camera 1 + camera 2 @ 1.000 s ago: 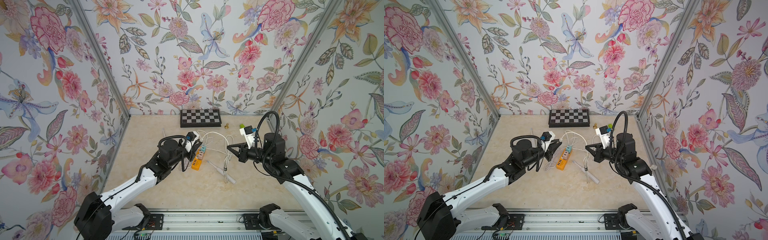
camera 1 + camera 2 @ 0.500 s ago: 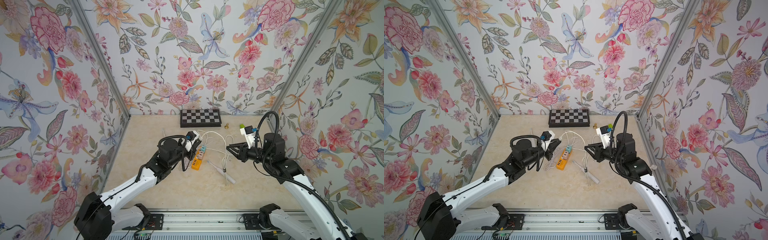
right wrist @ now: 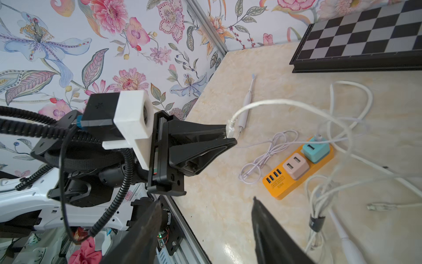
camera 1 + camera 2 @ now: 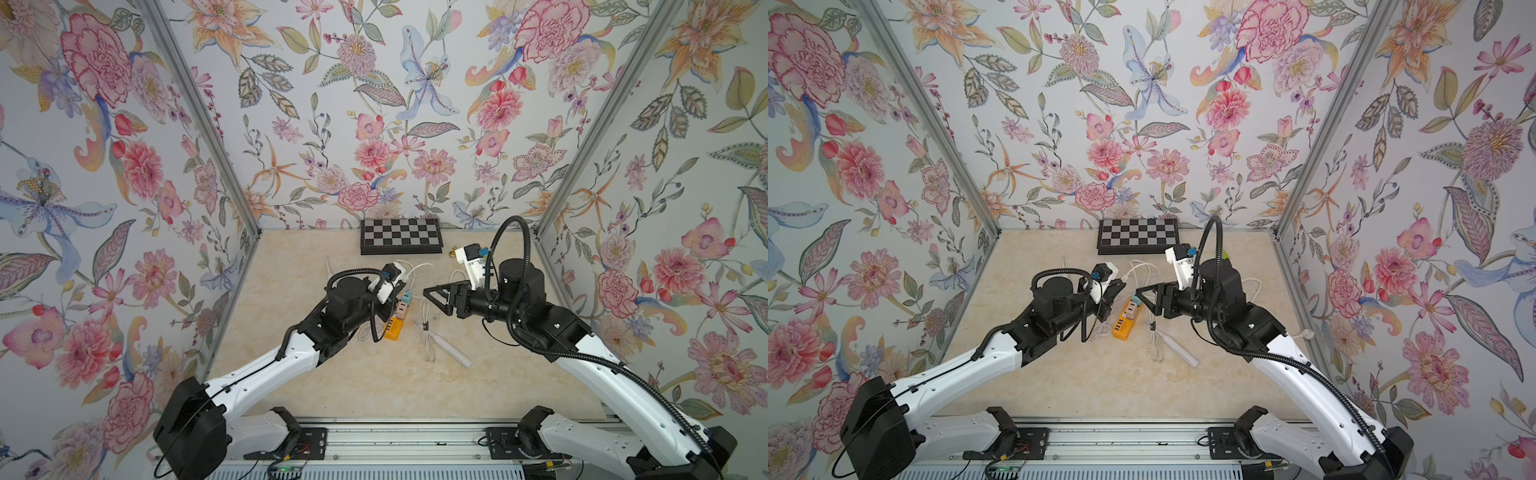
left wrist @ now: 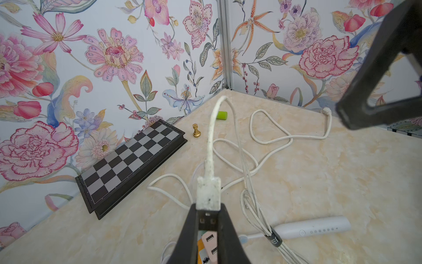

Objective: Charge the electric toothbrush
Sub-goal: Pick up the charging cable from the center of the board.

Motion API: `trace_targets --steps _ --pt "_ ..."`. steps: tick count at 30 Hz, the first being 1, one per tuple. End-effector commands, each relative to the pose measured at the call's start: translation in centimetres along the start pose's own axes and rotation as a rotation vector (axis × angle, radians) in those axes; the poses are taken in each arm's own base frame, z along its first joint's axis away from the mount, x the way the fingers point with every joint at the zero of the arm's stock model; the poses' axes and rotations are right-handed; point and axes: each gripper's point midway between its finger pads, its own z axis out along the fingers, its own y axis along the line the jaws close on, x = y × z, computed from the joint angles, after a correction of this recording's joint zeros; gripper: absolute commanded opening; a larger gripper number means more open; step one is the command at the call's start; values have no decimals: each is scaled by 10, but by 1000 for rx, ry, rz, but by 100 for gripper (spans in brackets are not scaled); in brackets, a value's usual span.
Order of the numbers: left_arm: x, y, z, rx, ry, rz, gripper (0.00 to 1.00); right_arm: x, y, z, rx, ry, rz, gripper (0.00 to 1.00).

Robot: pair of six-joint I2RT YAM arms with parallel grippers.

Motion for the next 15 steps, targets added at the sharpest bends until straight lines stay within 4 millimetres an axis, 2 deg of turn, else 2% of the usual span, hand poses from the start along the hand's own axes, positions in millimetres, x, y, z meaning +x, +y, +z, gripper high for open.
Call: trace_targets --steps 1,3,7,11,15 --pt "-12 -2 0 3 -10 30 10 -13 -9 18 59 -29 61 59" --pt "-12 -5 -1 10 -10 31 10 -19 -6 27 33 -39 58 57" --pt "-13 -9 -2 19 -19 27 10 -29 -16 34 47 -88 68 51" --pt "-15 -11 0 19 -23 27 9 -36 -10 41 -22 -113 63 44" --pt "-17 -12 0 28 -38 26 9 -37 -21 47 -1 -117 81 35"
